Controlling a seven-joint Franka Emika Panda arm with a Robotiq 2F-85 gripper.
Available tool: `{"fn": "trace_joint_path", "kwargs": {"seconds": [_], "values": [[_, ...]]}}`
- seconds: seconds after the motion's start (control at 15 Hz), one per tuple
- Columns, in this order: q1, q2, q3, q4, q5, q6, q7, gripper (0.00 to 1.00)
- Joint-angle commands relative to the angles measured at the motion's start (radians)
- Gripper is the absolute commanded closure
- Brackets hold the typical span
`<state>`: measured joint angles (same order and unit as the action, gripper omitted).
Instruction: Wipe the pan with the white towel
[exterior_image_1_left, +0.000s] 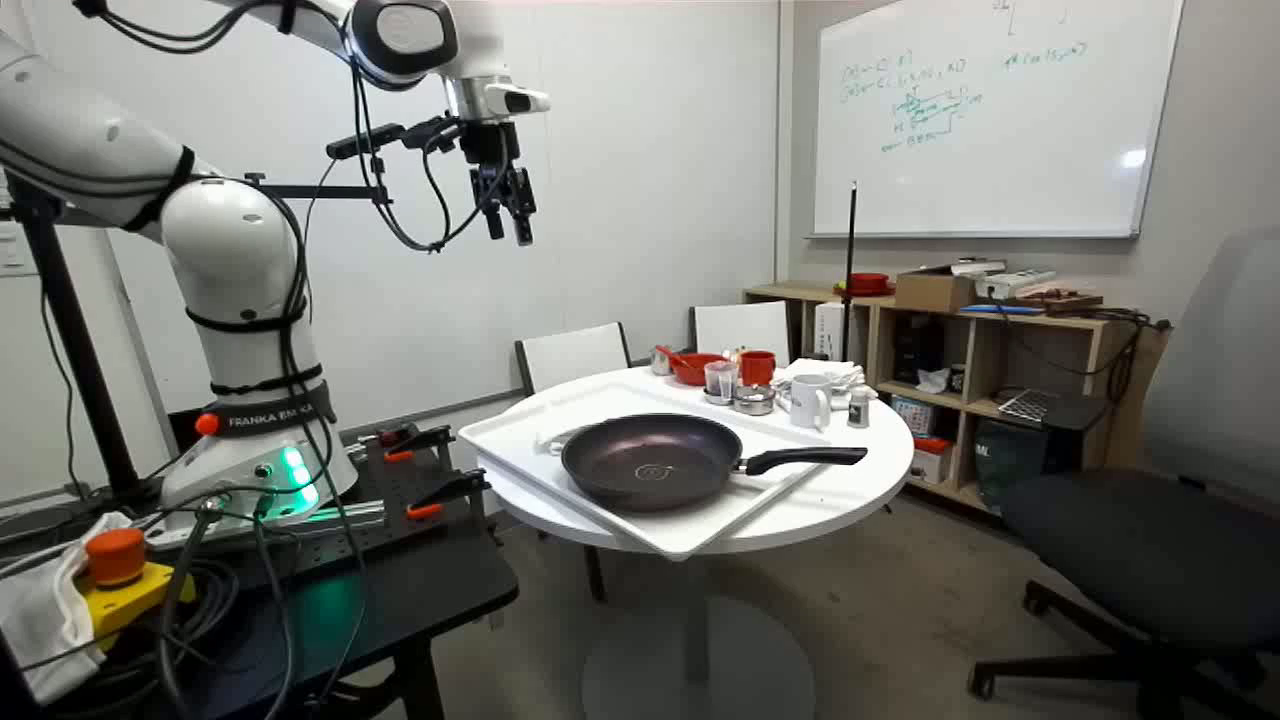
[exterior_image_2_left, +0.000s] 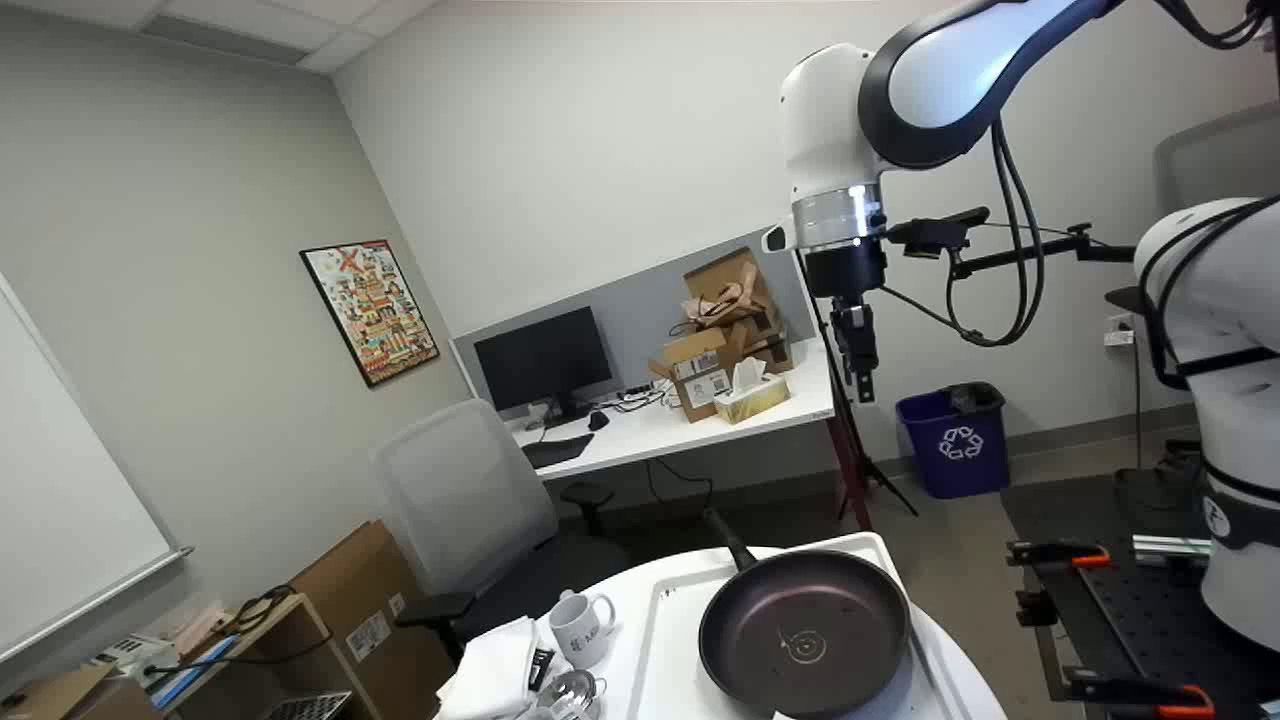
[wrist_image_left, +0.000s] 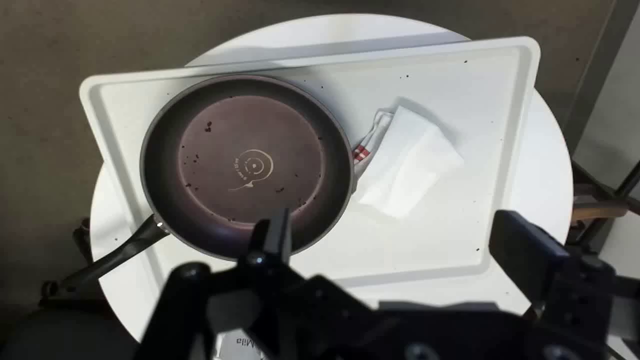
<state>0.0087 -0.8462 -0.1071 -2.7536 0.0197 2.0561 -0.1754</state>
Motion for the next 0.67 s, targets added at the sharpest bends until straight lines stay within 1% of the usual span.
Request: {"fn": "trace_joint_path", "kwargs": {"seconds": [0.0, 0.53, 0.6], "values": [[-0.002, 0.000, 0.002, 0.002, 0.002, -0.003, -0.001, 0.00], [-0.002, 0.000, 0.002, 0.002, 0.002, -0.003, -0.001, 0.00], [0.007, 0.026, 0.004, 0.017, 0.005, 0.002, -0.006, 0.00]]}}
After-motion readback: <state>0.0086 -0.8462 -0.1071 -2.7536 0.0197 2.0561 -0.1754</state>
